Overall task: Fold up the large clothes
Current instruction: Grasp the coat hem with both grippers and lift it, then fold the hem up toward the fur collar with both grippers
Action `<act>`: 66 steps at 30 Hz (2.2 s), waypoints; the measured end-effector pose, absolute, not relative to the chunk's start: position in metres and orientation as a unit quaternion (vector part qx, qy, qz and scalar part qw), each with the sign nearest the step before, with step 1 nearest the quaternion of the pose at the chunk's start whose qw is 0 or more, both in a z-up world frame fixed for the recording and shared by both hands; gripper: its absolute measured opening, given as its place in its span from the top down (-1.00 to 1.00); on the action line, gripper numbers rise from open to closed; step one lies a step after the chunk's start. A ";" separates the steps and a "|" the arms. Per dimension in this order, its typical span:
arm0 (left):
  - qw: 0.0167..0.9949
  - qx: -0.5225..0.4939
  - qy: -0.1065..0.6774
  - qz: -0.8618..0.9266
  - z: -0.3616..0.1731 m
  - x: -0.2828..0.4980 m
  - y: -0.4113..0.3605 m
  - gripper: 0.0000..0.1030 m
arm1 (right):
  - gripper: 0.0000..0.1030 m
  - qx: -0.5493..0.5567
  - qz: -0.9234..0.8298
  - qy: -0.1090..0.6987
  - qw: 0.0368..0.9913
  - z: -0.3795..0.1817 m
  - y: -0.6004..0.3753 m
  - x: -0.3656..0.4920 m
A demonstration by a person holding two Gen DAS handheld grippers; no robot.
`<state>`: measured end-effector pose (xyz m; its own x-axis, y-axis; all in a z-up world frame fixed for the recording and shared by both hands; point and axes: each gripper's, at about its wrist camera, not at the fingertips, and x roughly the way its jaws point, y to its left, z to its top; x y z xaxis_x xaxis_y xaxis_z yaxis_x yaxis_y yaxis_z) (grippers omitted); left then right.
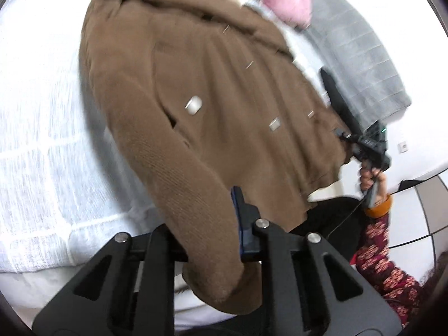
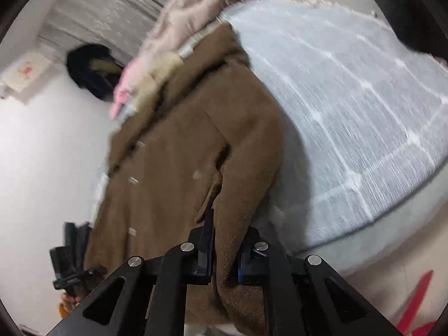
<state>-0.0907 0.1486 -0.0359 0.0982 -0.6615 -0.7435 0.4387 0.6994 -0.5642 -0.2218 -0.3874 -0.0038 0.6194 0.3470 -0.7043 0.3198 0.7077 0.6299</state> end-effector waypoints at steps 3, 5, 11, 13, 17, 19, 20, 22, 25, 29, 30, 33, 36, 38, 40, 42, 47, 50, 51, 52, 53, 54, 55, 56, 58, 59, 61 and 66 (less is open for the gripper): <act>0.751 -0.121 0.520 -0.389 -0.006 -0.084 0.141 0.63 | 0.81 0.384 0.008 0.410 0.827 0.013 -0.388 -0.215; 0.760 -0.130 0.498 -0.397 0.008 -0.080 0.140 0.63 | 0.81 0.381 0.009 0.402 0.833 0.022 -0.386 -0.205; 0.783 -0.175 0.438 -0.405 0.043 -0.050 0.139 0.64 | 0.83 0.378 0.019 0.361 0.852 0.056 -0.385 -0.172; 0.788 -0.203 0.418 -0.403 0.051 -0.033 0.145 0.64 | 0.83 0.379 0.017 0.345 0.859 0.067 -0.388 -0.156; 0.798 -0.248 0.388 -0.387 0.061 0.000 0.161 0.64 | 0.84 0.390 0.016 0.317 0.864 0.079 -0.400 -0.121; 0.800 -0.271 0.378 -0.379 0.064 0.023 0.167 0.64 | 0.84 0.397 0.013 0.303 0.866 0.083 -0.407 -0.100; 0.802 -0.279 0.374 -0.372 0.066 0.039 0.171 0.64 | 0.84 0.401 0.012 0.298 0.866 0.085 -0.412 -0.088; 0.808 -0.286 0.374 -0.355 0.066 0.067 0.173 0.64 | 0.84 0.408 0.008 0.293 0.865 0.086 -0.423 -0.061; 0.816 -0.281 0.380 -0.333 0.062 0.109 0.169 0.64 | 0.84 0.400 -0.010 0.300 0.866 0.082 -0.436 -0.018; 0.822 -0.275 0.397 -0.300 0.039 0.161 0.159 0.60 | 0.83 0.380 -0.031 0.320 0.868 0.062 -0.451 0.033; 0.818 -0.274 0.417 -0.286 0.024 0.183 0.153 0.58 | 0.83 0.377 -0.032 0.326 0.866 0.053 -0.455 0.045; 0.802 -0.268 0.472 -0.248 -0.014 0.226 0.141 0.53 | 0.80 0.386 -0.032 0.345 0.855 0.026 -0.467 0.069; 0.783 -0.250 0.526 -0.218 -0.053 0.255 0.128 0.51 | 0.69 0.395 -0.036 0.374 0.838 0.001 -0.477 0.095; 0.776 -0.257 0.533 -0.216 -0.065 0.260 0.127 0.51 | 0.63 0.387 -0.041 0.390 0.834 -0.009 -0.481 0.107; 0.761 -0.285 0.535 -0.230 -0.065 0.261 0.135 0.44 | 0.63 0.382 -0.031 0.397 0.834 -0.011 -0.485 0.110; 0.739 -0.315 0.538 -0.254 -0.062 0.260 0.144 0.33 | 0.54 0.377 -0.007 0.399 0.836 -0.009 -0.487 0.109; 0.747 -0.334 0.512 -0.260 -0.034 0.247 0.171 -0.37 | 0.02 0.334 0.004 0.399 0.854 0.009 -0.486 0.091; 0.783 -0.317 0.478 -0.240 -0.010 0.236 0.185 -0.59 | -0.15 0.336 0.005 0.384 0.860 0.016 -0.492 0.076; 0.796 -0.300 0.470 -0.235 -0.005 0.230 0.191 -0.60 | -0.18 0.339 0.006 0.382 0.859 0.017 -0.494 0.072; 0.801 -0.289 0.471 -0.230 -0.005 0.229 0.194 -0.63 | -0.20 0.338 0.006 0.385 0.859 0.016 -0.495 0.067; 0.806 -0.267 0.480 -0.219 -0.009 0.226 0.196 -0.64 | -0.24 0.334 0.004 0.388 0.859 0.015 -0.496 0.064; 0.807 -0.254 0.489 -0.212 -0.014 0.225 0.198 -0.64 | -0.31 0.329 0.000 0.394 0.858 0.011 -0.497 0.060; 0.806 -0.241 0.499 -0.206 -0.022 0.224 0.199 -0.64 | -0.34 0.328 -0.005 0.400 0.856 0.007 -0.497 0.058; 0.802 -0.227 0.514 -0.201 -0.034 0.222 0.197 -0.64 | -0.37 0.329 -0.008 0.407 0.852 0.001 -0.498 0.057; 0.787 -0.206 0.543 -0.209 -0.059 0.221 0.189 -0.64 | -0.37 0.344 -0.004 0.423 0.838 -0.014 -0.500 0.055; 0.774 -0.199 0.560 -0.220 -0.073 0.221 0.183 -0.64 | -0.37 0.359 0.001 0.435 0.826 -0.027 -0.501 0.056; 0.771 -0.189 0.563 -0.231 -0.092 0.217 0.170 -0.66 | -0.37 0.391 0.019 0.455 0.800 -0.050 -0.501 0.061; 0.776 -0.227 0.522 -0.272 -0.094 0.215 0.156 -0.42 | 0.04 0.452 0.069 0.438 0.774 -0.073 -0.501 0.069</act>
<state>0.2153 0.1557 -0.0944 0.3070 -0.6593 -0.6863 0.1849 0.7487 -0.6366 0.0685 -0.5008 -0.0734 0.6069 0.5023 -0.6159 0.2893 0.5822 0.7599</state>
